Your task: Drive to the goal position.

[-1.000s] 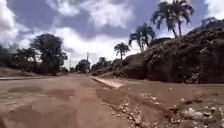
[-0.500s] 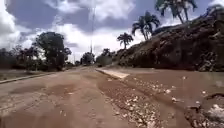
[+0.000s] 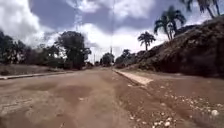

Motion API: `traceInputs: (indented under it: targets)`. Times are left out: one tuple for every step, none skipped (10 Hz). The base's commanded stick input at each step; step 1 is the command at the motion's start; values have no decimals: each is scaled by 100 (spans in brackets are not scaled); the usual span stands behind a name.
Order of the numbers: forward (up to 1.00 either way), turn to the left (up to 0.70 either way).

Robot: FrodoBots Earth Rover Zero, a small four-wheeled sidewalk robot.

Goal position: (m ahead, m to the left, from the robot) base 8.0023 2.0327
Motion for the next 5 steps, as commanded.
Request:
traceInputs:
  targets:
    - [100, 27]
    - [100, 27]
    - [100, 27]
    - [100, 27]
    - [100, 27]
